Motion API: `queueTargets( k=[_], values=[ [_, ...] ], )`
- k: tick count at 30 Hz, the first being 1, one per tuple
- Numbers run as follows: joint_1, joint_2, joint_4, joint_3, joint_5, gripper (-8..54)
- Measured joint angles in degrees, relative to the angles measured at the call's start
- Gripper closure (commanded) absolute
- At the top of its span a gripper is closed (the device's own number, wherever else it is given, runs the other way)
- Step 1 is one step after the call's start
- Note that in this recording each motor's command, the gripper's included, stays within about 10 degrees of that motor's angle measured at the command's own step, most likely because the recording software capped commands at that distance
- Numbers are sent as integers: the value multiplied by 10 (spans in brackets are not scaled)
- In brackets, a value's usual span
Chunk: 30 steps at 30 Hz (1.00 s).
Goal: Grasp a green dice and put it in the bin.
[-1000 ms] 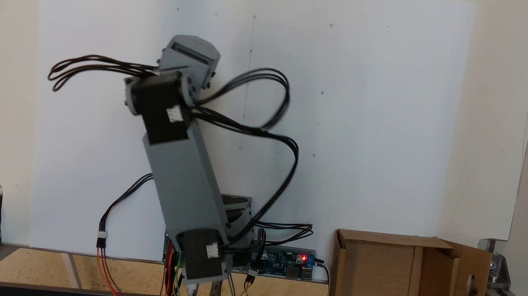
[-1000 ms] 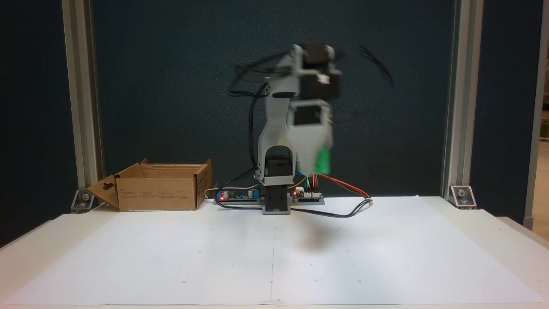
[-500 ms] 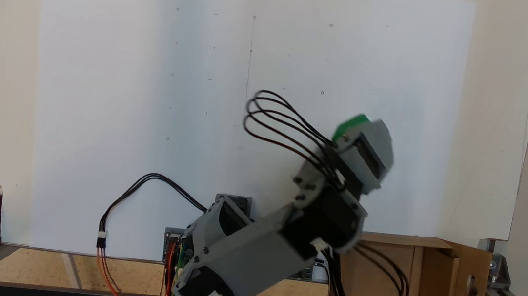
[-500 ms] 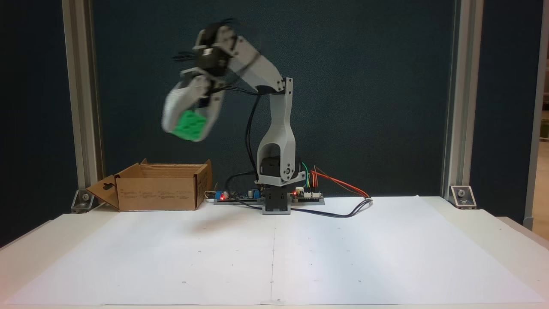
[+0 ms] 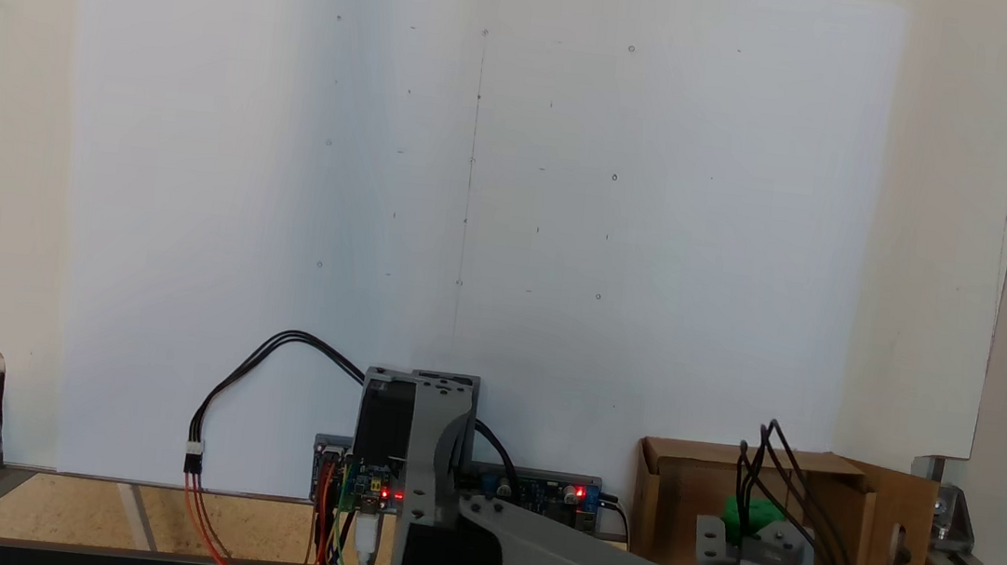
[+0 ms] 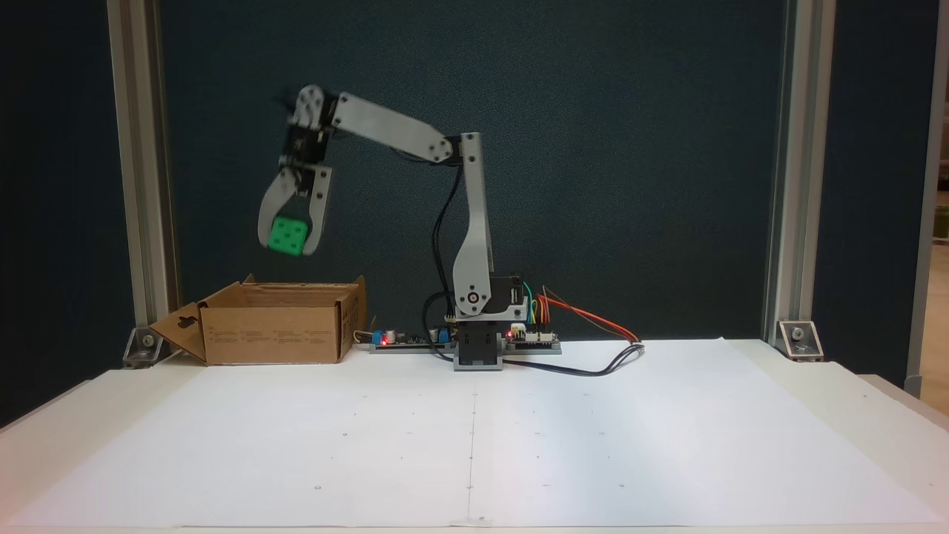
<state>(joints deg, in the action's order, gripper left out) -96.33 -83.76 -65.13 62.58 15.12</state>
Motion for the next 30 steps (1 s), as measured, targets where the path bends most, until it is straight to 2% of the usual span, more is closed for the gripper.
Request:
queueTargets(
  k=[4, 8, 9, 13, 20, 23, 30],
  values=[
    [-48, 89, 51, 0, 35, 341],
    [-74, 121, 90, 0, 45, 336],
    [-76, 122, 90, 0, 45, 165],
    [-96, 122, 90, 0, 45, 31],
    [-81, 102, 90, 1, 44, 31],
    [-5, 34, 90, 0, 18, 30],
    [279, -131, 89, 0, -145, 29]
  ],
)
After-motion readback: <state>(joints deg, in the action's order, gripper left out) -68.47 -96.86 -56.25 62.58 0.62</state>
